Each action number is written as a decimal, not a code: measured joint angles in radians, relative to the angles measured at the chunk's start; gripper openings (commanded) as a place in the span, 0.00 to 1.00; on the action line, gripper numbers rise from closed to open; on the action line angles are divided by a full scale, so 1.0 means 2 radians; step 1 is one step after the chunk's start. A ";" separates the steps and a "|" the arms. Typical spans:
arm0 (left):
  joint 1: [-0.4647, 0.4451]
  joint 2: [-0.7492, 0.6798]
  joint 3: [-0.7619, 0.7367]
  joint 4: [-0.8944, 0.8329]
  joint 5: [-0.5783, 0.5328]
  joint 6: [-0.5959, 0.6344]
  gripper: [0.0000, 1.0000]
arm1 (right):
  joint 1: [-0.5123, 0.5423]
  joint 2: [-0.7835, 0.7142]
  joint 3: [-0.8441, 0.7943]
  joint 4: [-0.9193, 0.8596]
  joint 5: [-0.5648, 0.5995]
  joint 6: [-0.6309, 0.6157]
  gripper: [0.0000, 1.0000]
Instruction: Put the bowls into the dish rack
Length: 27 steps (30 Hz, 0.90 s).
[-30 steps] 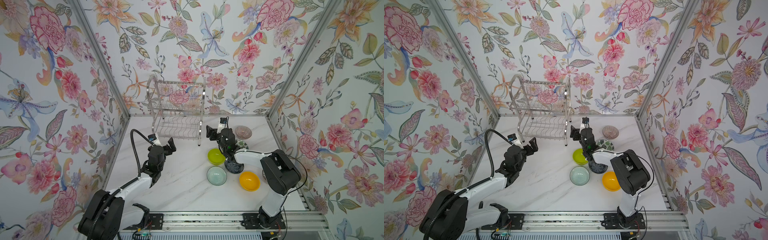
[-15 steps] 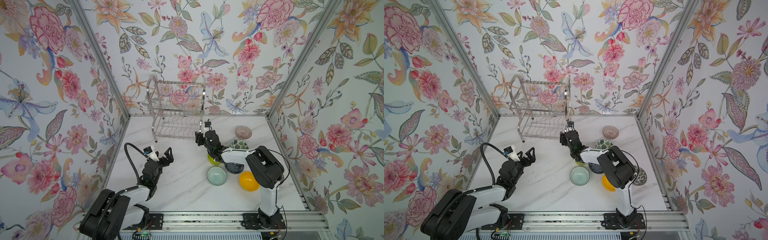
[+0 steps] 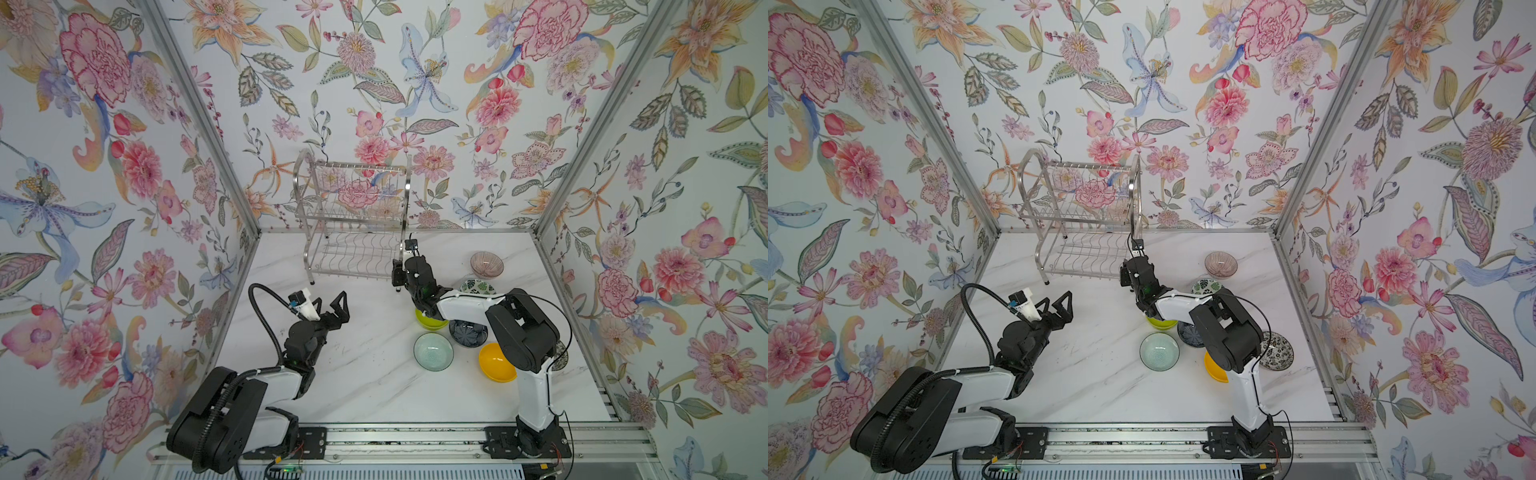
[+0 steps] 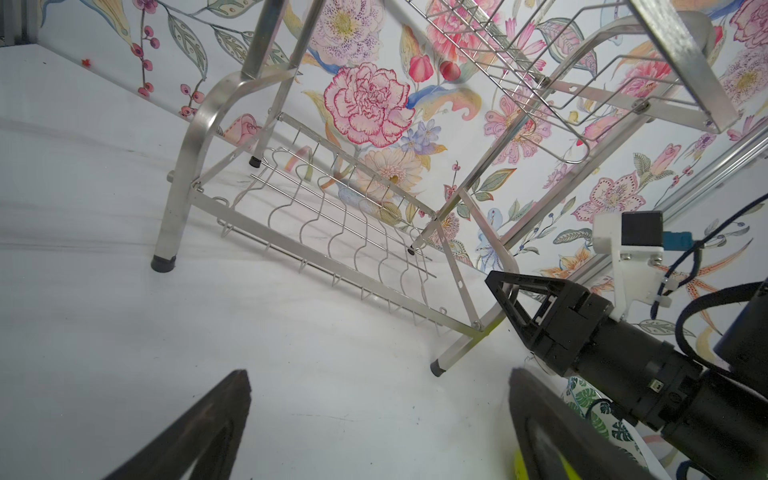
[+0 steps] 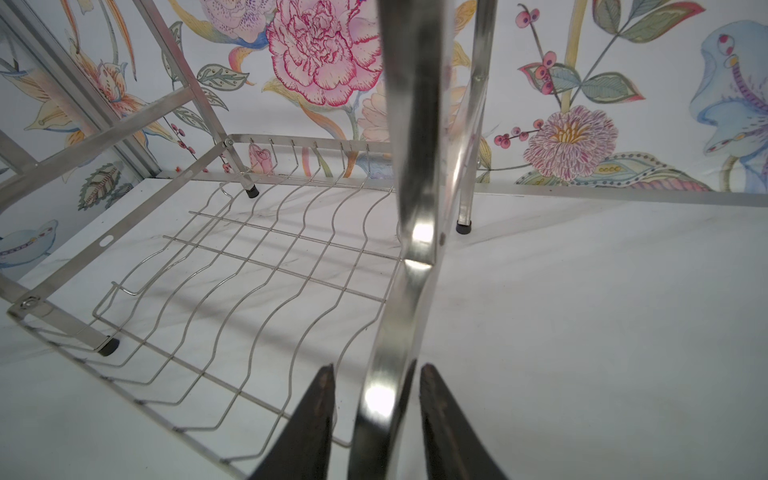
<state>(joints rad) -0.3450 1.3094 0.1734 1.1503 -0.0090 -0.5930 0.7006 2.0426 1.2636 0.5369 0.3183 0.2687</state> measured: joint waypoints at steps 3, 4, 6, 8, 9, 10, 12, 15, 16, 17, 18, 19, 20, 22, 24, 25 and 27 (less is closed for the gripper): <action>0.000 0.001 0.000 0.003 0.002 0.000 0.99 | -0.005 0.000 -0.004 0.000 -0.010 0.000 0.20; 0.000 0.003 0.000 0.005 0.003 -0.001 0.99 | -0.006 0.000 -0.005 0.000 -0.012 0.001 0.17; 0.000 0.009 0.000 0.007 0.005 -0.002 0.99 | -0.009 0.000 -0.007 0.001 -0.012 0.007 0.13; 0.000 0.013 0.001 0.007 0.007 -0.002 0.99 | -0.013 0.000 -0.007 0.000 -0.008 0.008 0.10; 0.000 0.013 0.002 0.007 0.007 -0.003 0.99 | -0.015 0.000 -0.007 -0.001 -0.007 0.003 0.08; 0.000 0.013 0.002 0.008 0.007 -0.004 0.99 | -0.018 0.000 -0.007 -0.001 -0.007 -0.002 0.07; 0.000 0.013 0.002 0.011 0.007 -0.004 0.99 | -0.021 -0.001 -0.007 -0.003 -0.006 -0.013 0.05; 0.000 0.013 0.002 0.013 0.011 -0.004 0.99 | -0.023 -0.003 -0.007 -0.008 -0.006 -0.021 0.05; 0.000 0.013 0.002 0.013 0.013 -0.004 0.99 | -0.024 -0.004 -0.007 -0.009 -0.006 -0.023 0.05; 0.000 0.013 0.002 0.013 0.014 -0.004 0.99 | -0.025 -0.004 -0.007 -0.011 -0.007 -0.024 0.04; 0.000 0.014 0.002 0.013 0.014 -0.004 0.99 | -0.027 -0.004 -0.007 -0.011 -0.010 -0.027 0.05; 0.000 0.014 0.002 0.013 0.015 -0.004 0.99 | -0.028 -0.004 -0.007 -0.011 -0.014 -0.031 0.05; 0.000 0.014 0.002 0.013 0.015 -0.004 0.99 | -0.030 -0.004 -0.007 -0.011 -0.020 -0.038 0.04; 0.000 0.014 0.002 0.013 0.016 -0.004 0.99 | -0.033 -0.004 -0.005 -0.014 -0.026 -0.051 0.02; 0.000 0.014 0.002 0.013 0.016 -0.004 0.99 | -0.037 -0.004 0.002 -0.027 -0.037 -0.066 0.02; 0.000 0.014 0.002 0.013 0.016 -0.004 0.99 | -0.039 -0.004 0.005 -0.032 -0.044 -0.072 0.02; 0.000 0.014 0.002 0.014 0.016 -0.004 0.99 | -0.045 -0.004 0.011 -0.043 -0.062 -0.082 0.02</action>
<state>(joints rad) -0.3450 1.3380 0.1772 1.1782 0.0235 -0.6003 0.6113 2.0342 1.2850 0.4511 0.1940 0.1043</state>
